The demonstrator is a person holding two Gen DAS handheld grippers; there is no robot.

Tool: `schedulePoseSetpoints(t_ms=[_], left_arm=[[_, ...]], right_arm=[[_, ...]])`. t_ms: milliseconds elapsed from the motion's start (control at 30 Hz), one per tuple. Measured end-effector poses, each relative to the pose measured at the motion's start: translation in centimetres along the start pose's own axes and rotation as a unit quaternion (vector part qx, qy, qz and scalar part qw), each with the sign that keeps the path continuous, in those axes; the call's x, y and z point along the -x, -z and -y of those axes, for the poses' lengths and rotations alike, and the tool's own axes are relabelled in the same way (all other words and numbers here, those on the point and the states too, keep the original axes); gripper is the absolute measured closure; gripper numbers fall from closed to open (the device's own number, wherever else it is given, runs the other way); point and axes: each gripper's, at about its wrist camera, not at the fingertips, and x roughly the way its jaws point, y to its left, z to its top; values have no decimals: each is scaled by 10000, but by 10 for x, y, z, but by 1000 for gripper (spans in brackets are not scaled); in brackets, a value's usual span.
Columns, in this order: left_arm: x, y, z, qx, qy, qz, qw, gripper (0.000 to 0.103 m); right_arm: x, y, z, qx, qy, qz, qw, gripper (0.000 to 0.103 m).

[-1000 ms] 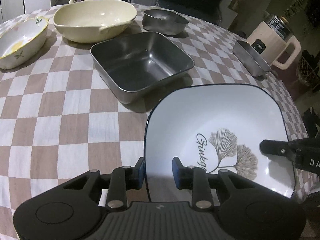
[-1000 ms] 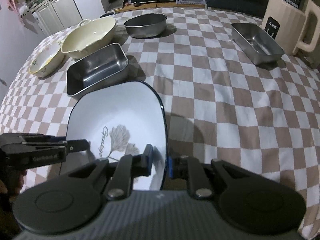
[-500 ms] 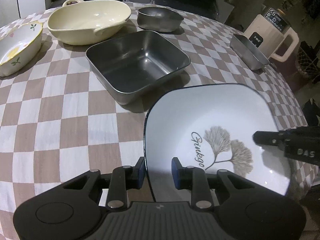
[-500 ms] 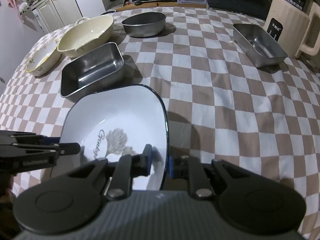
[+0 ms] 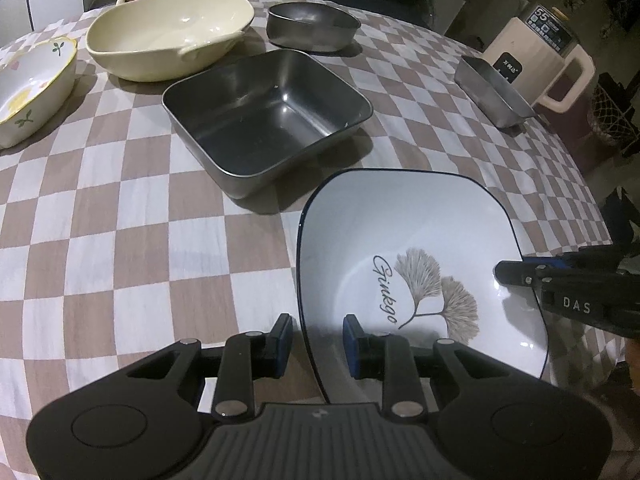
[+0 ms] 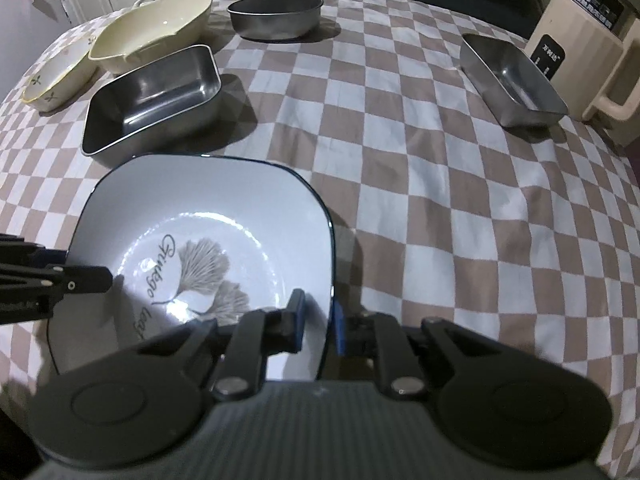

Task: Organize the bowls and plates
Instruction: 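Lift and carry the white plate with both grippers across the table, then lower the plate onto the tablecloth and open both grippers, then move both grippers to the rim of the cream two-handled bowl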

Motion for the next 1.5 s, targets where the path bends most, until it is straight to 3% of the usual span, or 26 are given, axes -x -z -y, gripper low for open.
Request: schedulePoseSetpoints(t_ms=[333, 600, 700, 767, 833, 933, 1167, 1300, 1500], left_arm=[[2, 0, 1, -69, -64, -38, 9999, 75], [1, -1, 3, -132, -103, -81, 9998, 72], [1, -1, 4, -145, -91, -93, 9998, 59], [2, 0, 4, -158, -83, -61, 9998, 45], [4, 1, 4, -127, -103, -20, 9999, 19], [10, 1, 2, -83, -13, 63, 9999, 3], [29, -5, -2, -321, -103, 273, 9991, 0], [48, -13, -8, -347, -238, 583, 9974, 0], [78, -35, -24, -64, -278, 1115, 9934, 0]], right_arm=[[-1, 0, 2, -47, -57, -40, 10000, 84], [-6, 3, 2, -74, -184, -248, 9995, 78], [-7, 6, 3, -96, -290, -343, 9989, 73], [-5, 8, 4, -79, -240, -343, 9991, 62], [-3, 9, 7, -128, -202, -310, 9992, 53], [2, 10, 13, -257, -214, -233, 9992, 34], [17, 9, 21, -497, -292, 173, 9982, 0], [29, 6, 22, -687, -516, 606, 9945, 0], [44, -7, 23, -883, -505, 1150, 9881, 0]])
